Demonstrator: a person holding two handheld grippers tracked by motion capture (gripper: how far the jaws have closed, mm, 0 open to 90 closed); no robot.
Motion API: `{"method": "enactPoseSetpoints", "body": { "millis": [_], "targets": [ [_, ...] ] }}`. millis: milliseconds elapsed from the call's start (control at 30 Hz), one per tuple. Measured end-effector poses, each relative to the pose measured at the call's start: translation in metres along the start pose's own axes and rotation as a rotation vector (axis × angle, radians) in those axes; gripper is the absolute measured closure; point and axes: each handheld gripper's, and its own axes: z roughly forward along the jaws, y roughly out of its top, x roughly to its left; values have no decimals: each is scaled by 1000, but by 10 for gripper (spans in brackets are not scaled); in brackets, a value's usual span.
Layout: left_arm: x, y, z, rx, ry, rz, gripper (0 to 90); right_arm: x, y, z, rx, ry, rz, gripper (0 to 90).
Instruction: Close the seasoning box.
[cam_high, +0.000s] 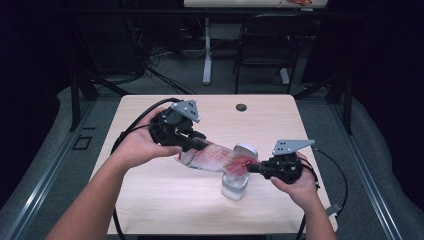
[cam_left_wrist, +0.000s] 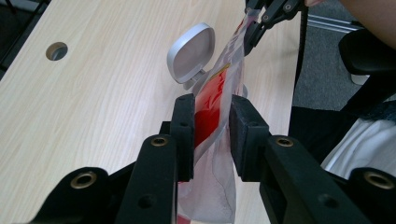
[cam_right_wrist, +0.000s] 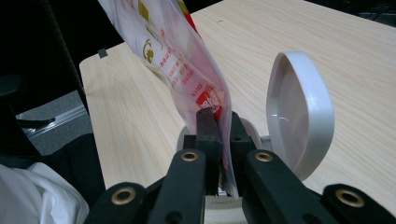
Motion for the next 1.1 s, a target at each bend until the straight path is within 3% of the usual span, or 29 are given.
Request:
{"method": "enactPoseSetpoints", "body": {
  "millis": [1100],
  "targets": [
    [-1,3,2,-4,-5,8,737,-4,-2,-1,-1,-2,10,883]
  ]
}}
